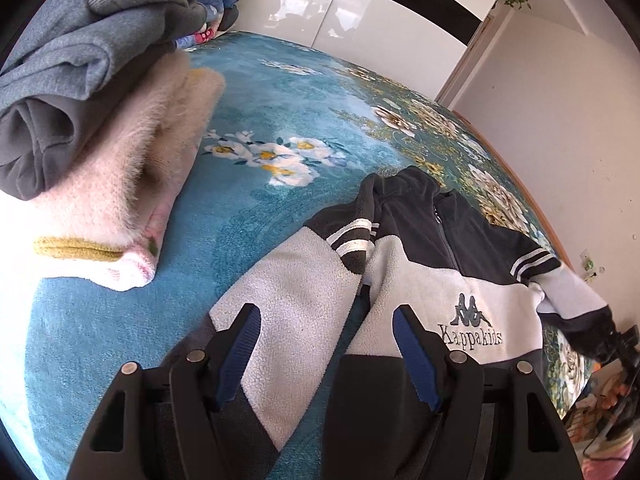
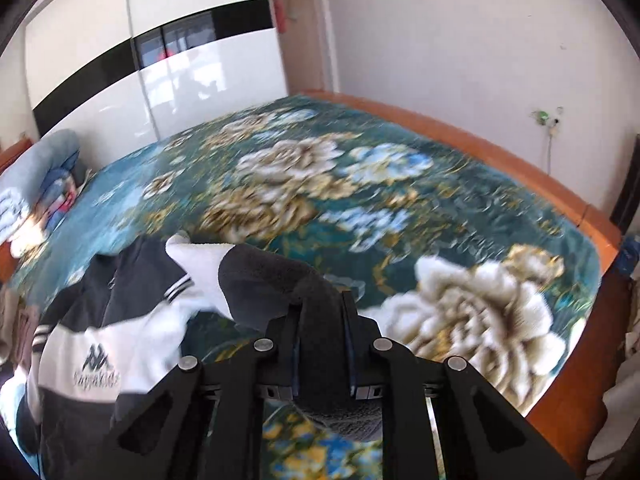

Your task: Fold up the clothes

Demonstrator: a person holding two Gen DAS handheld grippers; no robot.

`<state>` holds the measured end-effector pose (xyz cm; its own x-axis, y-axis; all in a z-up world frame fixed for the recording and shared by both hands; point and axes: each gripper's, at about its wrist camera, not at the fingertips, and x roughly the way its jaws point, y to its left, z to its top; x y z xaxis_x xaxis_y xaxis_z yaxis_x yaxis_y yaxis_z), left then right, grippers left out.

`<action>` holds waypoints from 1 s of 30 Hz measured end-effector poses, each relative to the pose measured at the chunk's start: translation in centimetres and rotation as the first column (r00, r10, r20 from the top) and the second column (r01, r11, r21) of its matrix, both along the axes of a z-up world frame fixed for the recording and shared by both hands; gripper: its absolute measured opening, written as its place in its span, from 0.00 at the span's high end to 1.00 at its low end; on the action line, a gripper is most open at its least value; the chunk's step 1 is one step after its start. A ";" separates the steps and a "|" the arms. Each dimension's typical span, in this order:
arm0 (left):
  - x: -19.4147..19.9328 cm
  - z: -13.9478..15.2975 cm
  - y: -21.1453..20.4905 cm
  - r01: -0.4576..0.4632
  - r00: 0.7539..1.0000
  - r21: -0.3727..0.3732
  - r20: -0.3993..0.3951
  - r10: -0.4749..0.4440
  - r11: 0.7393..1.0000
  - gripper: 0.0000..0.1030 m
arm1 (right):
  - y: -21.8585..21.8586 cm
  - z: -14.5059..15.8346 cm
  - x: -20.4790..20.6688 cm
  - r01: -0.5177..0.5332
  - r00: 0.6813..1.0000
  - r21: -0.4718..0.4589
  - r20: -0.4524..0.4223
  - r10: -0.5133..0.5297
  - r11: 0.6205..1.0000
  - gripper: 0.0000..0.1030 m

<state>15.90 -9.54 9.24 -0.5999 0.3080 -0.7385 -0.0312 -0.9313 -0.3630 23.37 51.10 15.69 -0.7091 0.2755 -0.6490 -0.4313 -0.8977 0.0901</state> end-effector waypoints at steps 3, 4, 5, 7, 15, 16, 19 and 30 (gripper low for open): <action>-0.6 -0.6 -0.4 -0.007 1.000 -0.001 0.014 0.007 1.000 0.30 | 4.5 -1.1 -2.3 0.120 0.992 -0.031 0.034 -0.119 0.992 0.84; -0.7 -0.8 -0.7 -0.012 1.000 -0.003 0.019 0.012 1.000 0.30 | 5.9 -1.8 -3.1 0.159 0.986 -0.048 0.052 -0.156 0.986 0.85; -0.7 -0.9 -1.1 -0.020 0.999 -0.006 0.025 0.020 1.000 0.30 | 7.4 -2.5 -3.9 0.198 0.979 -0.064 0.070 -0.193 0.978 0.85; -0.5 -1.0 -2.1 -0.040 0.999 -0.005 0.031 0.041 0.999 0.30 | 9.9 -4.1 -5.3 0.271 0.959 -0.099 0.108 -0.261 0.957 0.85; 1.7 -1.5 -7.2 -0.106 0.993 0.002 0.058 0.106 0.994 0.30 | 8.6 -4.8 -5.1 0.248 0.966 -0.226 0.125 -0.224 0.942 0.77; 2.1 -1.6 -7.7 -0.109 0.992 0.004 0.063 0.108 0.994 0.30 | 8.1 -3.8 -4.9 0.226 0.972 -0.217 0.112 -0.206 0.950 0.71; 3.7 -1.6 -7.9 -0.082 0.995 -0.018 0.052 0.083 0.996 0.30 | 5.2 -0.4 -3.7 0.188 0.981 -0.106 0.062 -0.182 0.976 0.57; 7.2 -4.8 -0.2 0.211 0.977 -0.268 0.101 -0.190 0.940 0.30 | -12.3 -3.6 -2.2 -0.258 0.959 -0.142 0.087 0.271 0.956 0.40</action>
<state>23.13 -9.73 4.47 -0.4886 0.1948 -0.8505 -0.2106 -0.9723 -0.1017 21.15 38.78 12.08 -0.6719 -0.0027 -0.7406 -0.1930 -0.9648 0.1785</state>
